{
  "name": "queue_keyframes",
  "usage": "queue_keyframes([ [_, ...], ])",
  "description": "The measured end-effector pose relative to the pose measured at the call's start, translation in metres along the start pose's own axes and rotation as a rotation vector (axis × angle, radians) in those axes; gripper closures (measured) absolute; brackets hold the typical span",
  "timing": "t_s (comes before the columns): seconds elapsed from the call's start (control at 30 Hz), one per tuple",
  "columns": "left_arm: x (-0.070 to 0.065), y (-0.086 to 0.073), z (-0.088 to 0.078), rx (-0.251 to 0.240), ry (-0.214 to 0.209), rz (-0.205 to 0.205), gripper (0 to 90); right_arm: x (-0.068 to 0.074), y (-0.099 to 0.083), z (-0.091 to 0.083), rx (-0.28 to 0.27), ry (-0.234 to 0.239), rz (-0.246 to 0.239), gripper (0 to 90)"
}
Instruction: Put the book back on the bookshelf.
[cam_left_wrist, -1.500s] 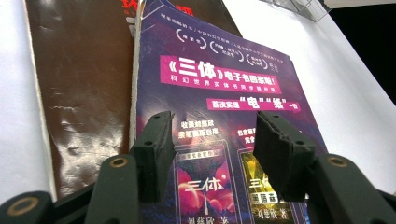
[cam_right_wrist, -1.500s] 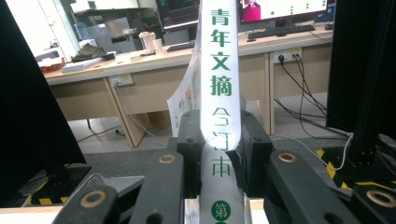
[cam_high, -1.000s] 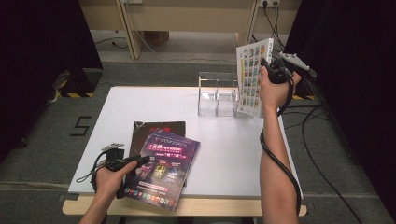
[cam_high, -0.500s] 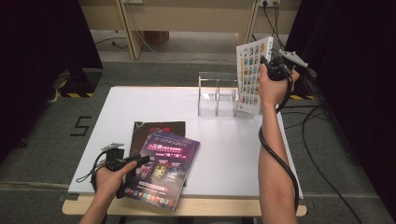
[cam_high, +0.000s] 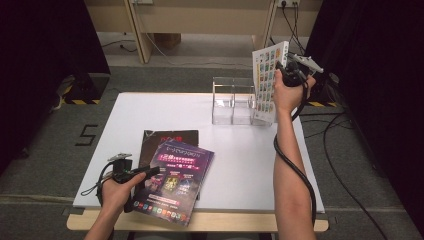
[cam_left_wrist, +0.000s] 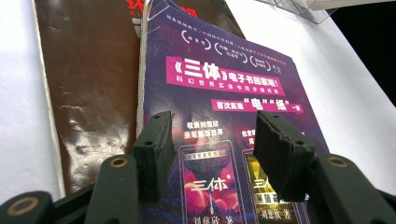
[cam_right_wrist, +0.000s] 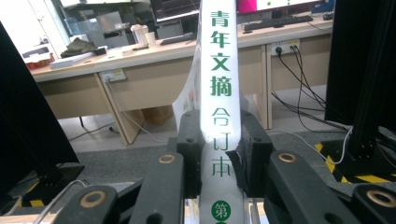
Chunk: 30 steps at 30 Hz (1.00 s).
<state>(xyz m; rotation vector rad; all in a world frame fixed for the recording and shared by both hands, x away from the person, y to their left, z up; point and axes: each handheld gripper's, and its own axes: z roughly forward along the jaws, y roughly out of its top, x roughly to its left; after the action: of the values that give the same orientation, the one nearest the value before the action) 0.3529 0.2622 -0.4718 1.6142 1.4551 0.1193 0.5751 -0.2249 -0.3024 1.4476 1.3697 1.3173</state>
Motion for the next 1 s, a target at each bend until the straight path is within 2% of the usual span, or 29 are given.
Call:
queue_keyframes([
  [0.3, 0.000, 0.000, 0.000, 0.000, 0.002, 0.003, 46.6, 0.000, -0.010, -0.004, -0.014, -0.010, -0.017, 74.0],
  [0.7, -0.001, 0.000, -0.001, -0.003, 0.005, 0.005, 46.6, -0.001, -0.025, -0.025, -0.031, -0.004, -0.066, 73.6],
  [1.0, -0.003, 0.000, -0.002, -0.007, 0.002, 0.009, 46.6, -0.003, -0.036, -0.049, -0.046, -0.002, -0.071, 72.8],
])
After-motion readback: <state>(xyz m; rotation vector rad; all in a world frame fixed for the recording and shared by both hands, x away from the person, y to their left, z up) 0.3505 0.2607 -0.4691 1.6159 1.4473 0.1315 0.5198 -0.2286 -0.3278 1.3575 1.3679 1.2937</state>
